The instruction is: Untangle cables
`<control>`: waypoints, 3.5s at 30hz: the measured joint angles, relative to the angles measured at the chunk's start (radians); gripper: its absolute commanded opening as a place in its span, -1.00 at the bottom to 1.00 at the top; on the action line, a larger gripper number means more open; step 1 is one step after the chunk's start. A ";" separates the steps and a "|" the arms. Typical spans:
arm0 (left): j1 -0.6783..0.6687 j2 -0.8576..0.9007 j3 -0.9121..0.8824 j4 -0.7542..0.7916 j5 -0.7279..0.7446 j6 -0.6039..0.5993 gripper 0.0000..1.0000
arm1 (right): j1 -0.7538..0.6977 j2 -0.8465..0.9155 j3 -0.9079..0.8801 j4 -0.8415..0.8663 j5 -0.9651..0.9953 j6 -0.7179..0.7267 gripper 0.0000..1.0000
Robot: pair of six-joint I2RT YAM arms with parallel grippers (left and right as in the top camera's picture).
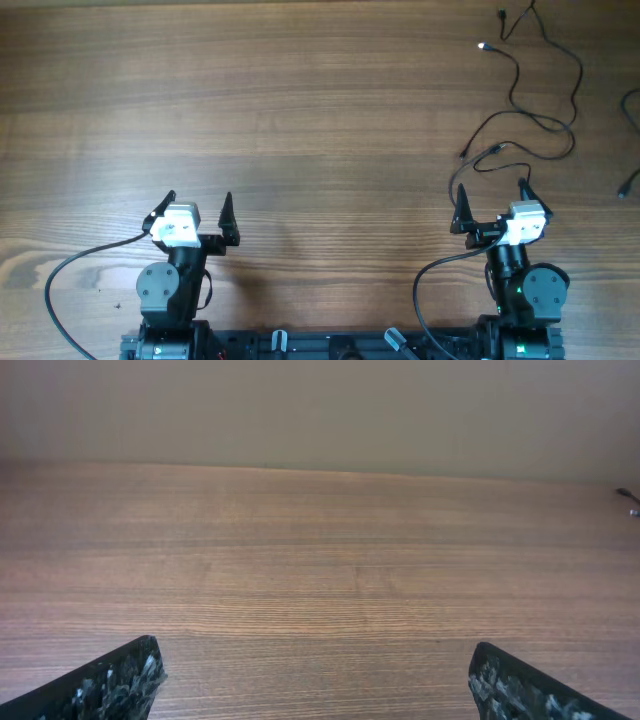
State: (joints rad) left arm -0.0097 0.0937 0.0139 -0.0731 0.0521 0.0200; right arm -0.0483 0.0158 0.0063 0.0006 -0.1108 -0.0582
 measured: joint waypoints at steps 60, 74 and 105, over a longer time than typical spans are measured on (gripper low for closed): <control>0.000 -0.079 0.000 0.003 0.006 0.006 1.00 | 0.000 0.041 0.000 0.000 0.000 0.000 0.99; 0.000 -0.079 0.000 0.003 0.007 0.006 1.00 | 0.072 0.041 0.000 0.000 0.000 0.000 0.99; 0.000 -0.079 0.000 0.003 0.006 0.006 1.00 | 0.058 0.005 0.000 0.005 0.000 0.000 0.99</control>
State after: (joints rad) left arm -0.0097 0.0147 0.0139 -0.0704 0.0586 0.0257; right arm 0.0093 0.0212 0.0063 0.0051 -0.1108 -0.0582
